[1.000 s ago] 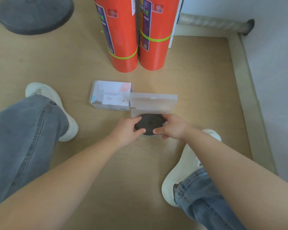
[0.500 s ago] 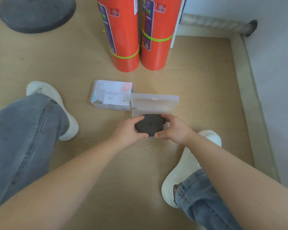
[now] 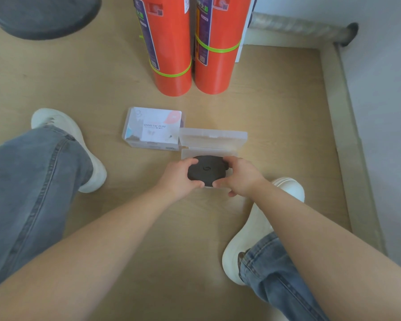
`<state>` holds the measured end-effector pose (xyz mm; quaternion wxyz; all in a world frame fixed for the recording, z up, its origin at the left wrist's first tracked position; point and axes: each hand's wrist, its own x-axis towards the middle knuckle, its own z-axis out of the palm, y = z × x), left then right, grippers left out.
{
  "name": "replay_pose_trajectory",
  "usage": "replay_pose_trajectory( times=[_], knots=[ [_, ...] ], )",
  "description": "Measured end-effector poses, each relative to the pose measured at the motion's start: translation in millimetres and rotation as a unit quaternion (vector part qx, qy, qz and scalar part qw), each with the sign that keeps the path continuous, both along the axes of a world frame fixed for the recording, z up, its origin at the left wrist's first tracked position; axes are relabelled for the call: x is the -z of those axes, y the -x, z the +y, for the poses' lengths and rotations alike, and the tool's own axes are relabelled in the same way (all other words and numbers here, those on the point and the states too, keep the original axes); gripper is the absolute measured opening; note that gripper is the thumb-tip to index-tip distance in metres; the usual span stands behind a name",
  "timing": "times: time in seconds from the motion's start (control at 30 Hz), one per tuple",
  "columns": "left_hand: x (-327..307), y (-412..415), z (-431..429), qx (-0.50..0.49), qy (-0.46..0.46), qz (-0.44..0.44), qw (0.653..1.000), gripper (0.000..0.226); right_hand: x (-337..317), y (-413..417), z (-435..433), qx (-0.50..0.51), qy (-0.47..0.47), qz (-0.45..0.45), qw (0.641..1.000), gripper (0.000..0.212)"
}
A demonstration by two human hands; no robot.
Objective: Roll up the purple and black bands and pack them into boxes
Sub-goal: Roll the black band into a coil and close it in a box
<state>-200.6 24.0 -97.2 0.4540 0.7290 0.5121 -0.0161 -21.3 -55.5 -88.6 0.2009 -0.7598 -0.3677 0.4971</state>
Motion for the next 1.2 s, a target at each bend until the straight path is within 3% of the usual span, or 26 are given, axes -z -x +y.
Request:
replay_pose_trajectory(
  times=[0.2,0.37,0.53,0.77,0.97,1.07,1.2],
  knots=[
    [-7.9,1.2,6.5,0.027,0.034,0.004,0.999,0.072,-1.5,0.1,7.5,-0.016,0.027,-0.006,0.999,0.063],
    [-8.1,3.6,0.9,0.047,-0.011,0.023,0.999,0.059,-5.1,-1.9,5.4,-0.041,0.017,-0.004,0.999,0.056],
    [-5.5,1.2,-0.1,0.099,-0.093,0.056,0.989,0.053,-1.2,2.7,6.0,-0.065,0.033,-0.086,0.994,0.049],
    [-3.7,5.0,-0.6,0.069,-0.055,0.043,0.995,0.054,-12.2,5.1,14.0,-0.059,0.059,-0.077,0.994,0.059],
    [-6.2,7.8,-10.5,0.116,-0.167,0.068,0.977,0.034,-23.2,14.8,9.7,-0.151,0.069,-0.230,0.959,0.046],
    [-7.2,9.0,-12.4,0.115,-0.212,0.082,0.967,0.030,-23.6,9.9,4.1,-0.130,0.046,-0.202,0.970,0.051],
    [-5.6,12.4,-8.0,0.068,-0.158,-0.007,0.985,0.031,-29.2,4.7,-2.3,-0.055,0.005,-0.164,0.985,0.053]
  ],
)
